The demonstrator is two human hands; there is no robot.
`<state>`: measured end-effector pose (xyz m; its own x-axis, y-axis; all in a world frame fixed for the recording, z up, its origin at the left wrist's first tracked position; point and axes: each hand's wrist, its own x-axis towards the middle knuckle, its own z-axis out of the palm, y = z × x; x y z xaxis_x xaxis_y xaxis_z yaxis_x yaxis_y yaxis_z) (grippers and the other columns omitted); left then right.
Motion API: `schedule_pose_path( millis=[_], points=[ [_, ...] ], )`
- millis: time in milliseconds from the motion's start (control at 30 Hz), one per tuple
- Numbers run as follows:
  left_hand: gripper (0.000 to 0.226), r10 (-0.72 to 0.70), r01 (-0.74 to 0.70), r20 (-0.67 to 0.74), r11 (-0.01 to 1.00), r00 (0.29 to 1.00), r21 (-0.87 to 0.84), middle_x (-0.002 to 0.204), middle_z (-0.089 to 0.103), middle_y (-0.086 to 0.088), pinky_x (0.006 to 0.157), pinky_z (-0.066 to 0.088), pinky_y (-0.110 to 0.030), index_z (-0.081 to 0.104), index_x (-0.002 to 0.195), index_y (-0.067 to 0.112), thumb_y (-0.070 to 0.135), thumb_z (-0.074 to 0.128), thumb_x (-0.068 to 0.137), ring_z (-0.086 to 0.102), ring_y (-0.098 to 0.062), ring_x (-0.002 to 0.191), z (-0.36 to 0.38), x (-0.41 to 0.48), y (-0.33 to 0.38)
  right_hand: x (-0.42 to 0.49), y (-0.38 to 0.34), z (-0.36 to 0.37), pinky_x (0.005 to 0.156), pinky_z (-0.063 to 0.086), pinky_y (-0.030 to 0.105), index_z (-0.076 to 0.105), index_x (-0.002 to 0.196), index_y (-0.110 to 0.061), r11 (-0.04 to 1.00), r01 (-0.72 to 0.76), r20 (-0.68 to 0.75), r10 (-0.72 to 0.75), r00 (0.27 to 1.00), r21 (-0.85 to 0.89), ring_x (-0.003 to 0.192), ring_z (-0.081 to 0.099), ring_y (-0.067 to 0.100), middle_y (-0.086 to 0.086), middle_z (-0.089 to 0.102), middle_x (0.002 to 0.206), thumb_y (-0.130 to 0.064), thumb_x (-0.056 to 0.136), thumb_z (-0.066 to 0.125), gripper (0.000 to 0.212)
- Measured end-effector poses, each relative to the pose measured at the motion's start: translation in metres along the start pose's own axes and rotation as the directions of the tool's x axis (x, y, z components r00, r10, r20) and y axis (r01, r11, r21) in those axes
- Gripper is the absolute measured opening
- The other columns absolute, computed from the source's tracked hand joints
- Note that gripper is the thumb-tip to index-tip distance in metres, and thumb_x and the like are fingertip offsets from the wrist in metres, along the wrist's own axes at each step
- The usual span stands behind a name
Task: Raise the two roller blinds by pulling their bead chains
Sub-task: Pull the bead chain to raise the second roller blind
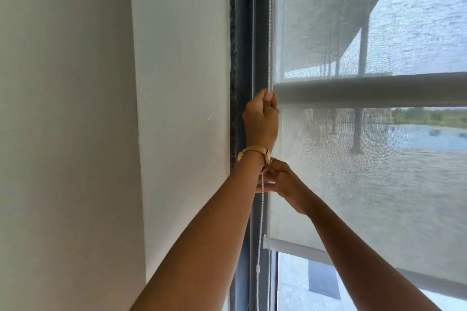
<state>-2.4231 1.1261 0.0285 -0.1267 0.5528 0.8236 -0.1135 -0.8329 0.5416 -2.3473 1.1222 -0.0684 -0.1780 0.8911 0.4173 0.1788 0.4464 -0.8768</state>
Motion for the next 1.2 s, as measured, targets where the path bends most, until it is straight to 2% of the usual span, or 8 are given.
schedule_pose_path(
  millis=[200, 333, 500, 633, 767, 867, 967, 1200],
  points=[
    [0.039, -0.018, 0.023, -0.048, 0.995, 0.999, 0.102, 0.056, 0.040, 0.007, 0.054, 0.033, -0.014, 0.042, 0.061, 0.024, 0.011, 0.035, 0.097, 0.037, -0.005, 0.052, -0.024, -0.028, -0.036, 0.004, -0.011, -0.034, 0.092, 0.054, 0.039, 0.059, 0.120, 0.000, 0.975, 0.113, -0.097, -0.096, 0.991, 0.191, 0.106, 0.065, 0.031, 0.014, 0.067, 0.116, 0.009, 0.071, 0.044, 0.052],
    [0.034, -0.003, 0.010, -0.044, 0.986, 0.999, 0.169, 0.055, 0.041, 0.008, 0.053, 0.033, -0.013, 0.046, 0.065, 0.015, 0.013, 0.036, 0.097, 0.040, -0.003, 0.050, -0.027, -0.048, -0.046, 0.017, -0.042, -0.038, 0.091, 0.055, 0.036, 0.058, 0.123, -0.002, 0.960, 0.233, -0.204, -0.200, 0.958, 0.154, 0.105, 0.067, 0.027, 0.014, 0.067, 0.119, -0.021, 0.097, 0.034, 0.040],
    [0.035, -0.053, 0.058, -0.033, 0.983, 0.998, 0.176, 0.054, 0.038, 0.004, 0.051, 0.027, -0.016, 0.049, 0.065, 0.008, 0.010, 0.037, 0.097, 0.036, -0.005, 0.050, -0.020, -0.070, -0.047, 0.039, -0.093, -0.024, 0.079, 0.057, 0.029, 0.061, 0.116, -0.005, 0.940, 0.271, -0.217, -0.226, 0.950, 0.208, 0.093, 0.070, 0.020, 0.008, 0.070, 0.107, -0.020, 0.099, 0.039, 0.032],
    [0.030, -0.135, 0.144, -0.064, 0.976, 0.989, 0.163, 0.063, 0.054, -0.012, 0.062, 0.049, -0.025, 0.061, 0.082, -0.004, 0.010, 0.040, 0.097, 0.047, -0.015, 0.055, -0.015, -0.095, -0.049, 0.042, -0.128, -0.011, 0.072, 0.059, 0.031, 0.060, 0.112, -0.008, 0.896, 0.314, -0.190, -0.265, 0.945, 0.313, 0.089, 0.071, 0.021, 0.006, 0.068, 0.106, -0.024, 0.102, 0.033, 0.033],
    [0.026, -0.178, 0.184, -0.050, 0.969, 0.983, 0.163, 0.061, 0.052, 0.008, 0.064, 0.042, -0.014, 0.058, 0.076, 0.012, 0.014, 0.042, 0.096, 0.052, 0.002, 0.058, -0.019, -0.115, -0.062, 0.039, -0.128, -0.001, 0.056, 0.054, 0.023, 0.059, 0.114, -0.010, 0.909, 0.326, -0.268, -0.256, 0.929, 0.260, 0.069, 0.066, 0.013, 0.001, 0.069, 0.095, -0.028, 0.102, 0.031, 0.035],
    [0.032, -0.181, 0.181, -0.016, 0.970, 0.983, 0.159, 0.055, 0.046, 0.006, 0.063, 0.042, -0.019, 0.051, 0.066, 0.023, 0.018, 0.040, 0.095, 0.049, -0.003, 0.056, -0.026, -0.122, -0.071, 0.038, -0.114, 0.006, 0.039, 0.031, 0.016, 0.062, 0.096, -0.012, 0.909, 0.397, -0.380, -0.326, 0.866, 0.125, 0.044, 0.039, 0.003, -0.003, 0.052, 0.064, -0.020, 0.102, 0.031, 0.033],
    [0.037, -0.181, 0.171, 0.030, 0.964, 0.983, 0.205, 0.053, 0.042, 0.006, 0.060, 0.037, -0.020, 0.046, 0.061, 0.025, 0.014, 0.039, 0.096, 0.046, -0.005, 0.055, -0.031, -0.131, -0.077, 0.035, -0.097, 0.012, 0.037, 0.026, 0.016, 0.048, 0.070, -0.018, 0.895, 0.446, -0.448, -0.395, 0.802, 0.010, 0.042, 0.033, 0.002, -0.002, 0.040, 0.058, -0.013, 0.100, 0.028, 0.037],
    [0.032, -0.281, 0.240, 0.212, 0.950, 0.936, 0.200, 0.057, 0.054, 0.006, 0.057, 0.040, -0.018, 0.055, 0.079, 0.008, 0.022, 0.036, 0.099, 0.049, -0.004, 0.050, -0.040, -0.147, -0.092, 0.022, -0.066, 0.012, 0.039, 0.023, 0.016, 0.043, 0.067, -0.017, 0.902, 0.431, -0.461, -0.373, 0.805, 0.023, 0.044, 0.028, 0.005, -0.001, 0.035, 0.055, -0.010, 0.098, 0.029, 0.035]
  ],
)
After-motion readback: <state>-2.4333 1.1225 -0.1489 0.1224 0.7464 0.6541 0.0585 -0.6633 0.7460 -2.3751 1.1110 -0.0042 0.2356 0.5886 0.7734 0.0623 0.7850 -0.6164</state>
